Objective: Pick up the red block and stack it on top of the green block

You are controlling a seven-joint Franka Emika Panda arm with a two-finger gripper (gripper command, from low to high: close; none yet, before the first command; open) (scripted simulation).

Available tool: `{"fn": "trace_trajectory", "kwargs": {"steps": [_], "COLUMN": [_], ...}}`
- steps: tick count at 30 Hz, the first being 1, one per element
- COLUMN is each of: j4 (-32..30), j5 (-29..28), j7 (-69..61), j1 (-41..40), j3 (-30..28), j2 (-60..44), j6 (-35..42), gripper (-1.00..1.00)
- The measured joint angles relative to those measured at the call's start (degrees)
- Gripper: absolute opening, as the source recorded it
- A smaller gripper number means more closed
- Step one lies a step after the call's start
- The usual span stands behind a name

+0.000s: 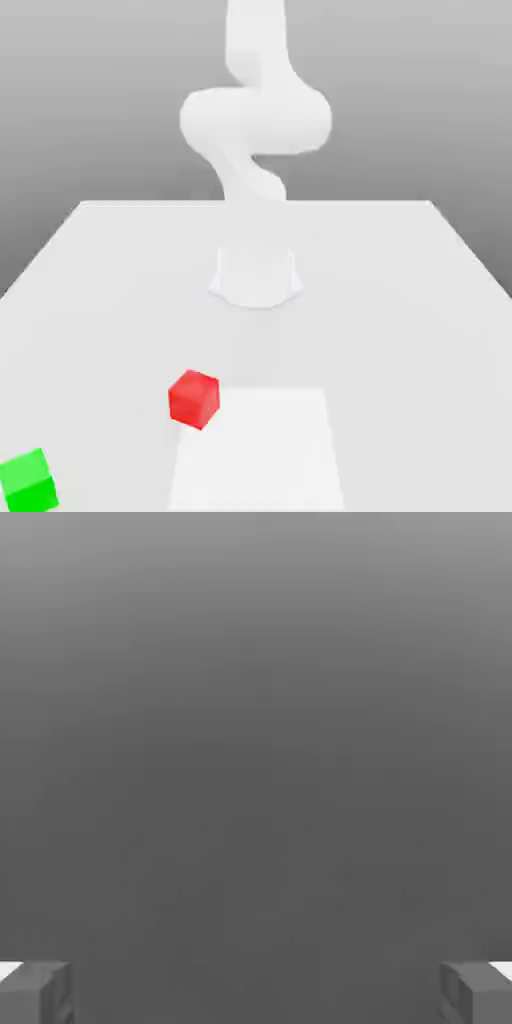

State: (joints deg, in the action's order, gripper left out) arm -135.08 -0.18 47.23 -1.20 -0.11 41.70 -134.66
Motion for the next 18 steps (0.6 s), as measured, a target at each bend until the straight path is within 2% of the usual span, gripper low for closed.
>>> {"fn": "trace_trajectory", "kwargs": {"steps": [18], "j4": [-27.4], "j5": [-0.3], "j7": [11.3], "j1": [-8.7], "j3": [-3.3], "j2": [-38.6], "j6": [-26.1], "gripper": [0.0]}}
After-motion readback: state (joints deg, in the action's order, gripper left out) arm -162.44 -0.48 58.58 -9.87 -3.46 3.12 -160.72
